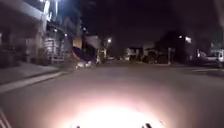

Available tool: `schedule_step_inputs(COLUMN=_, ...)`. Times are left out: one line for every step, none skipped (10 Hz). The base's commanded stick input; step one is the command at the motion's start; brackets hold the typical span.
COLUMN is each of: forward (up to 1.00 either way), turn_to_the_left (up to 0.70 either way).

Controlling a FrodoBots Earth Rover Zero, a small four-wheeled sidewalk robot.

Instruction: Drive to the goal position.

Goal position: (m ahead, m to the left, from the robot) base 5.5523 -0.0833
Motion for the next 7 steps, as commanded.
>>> schedule_step_inputs(forward=0.7, turn_to_the_left=0.0)
schedule_step_inputs(forward=0.7, turn_to_the_left=0.0)
schedule_step_inputs(forward=0.7, turn_to_the_left=0.0)
schedule_step_inputs(forward=0.7, turn_to_the_left=0.0)
schedule_step_inputs(forward=0.7, turn_to_the_left=0.0)
schedule_step_inputs(forward=0.7, turn_to_the_left=0.0)
schedule_step_inputs(forward=0.7, turn_to_the_left=0.0)
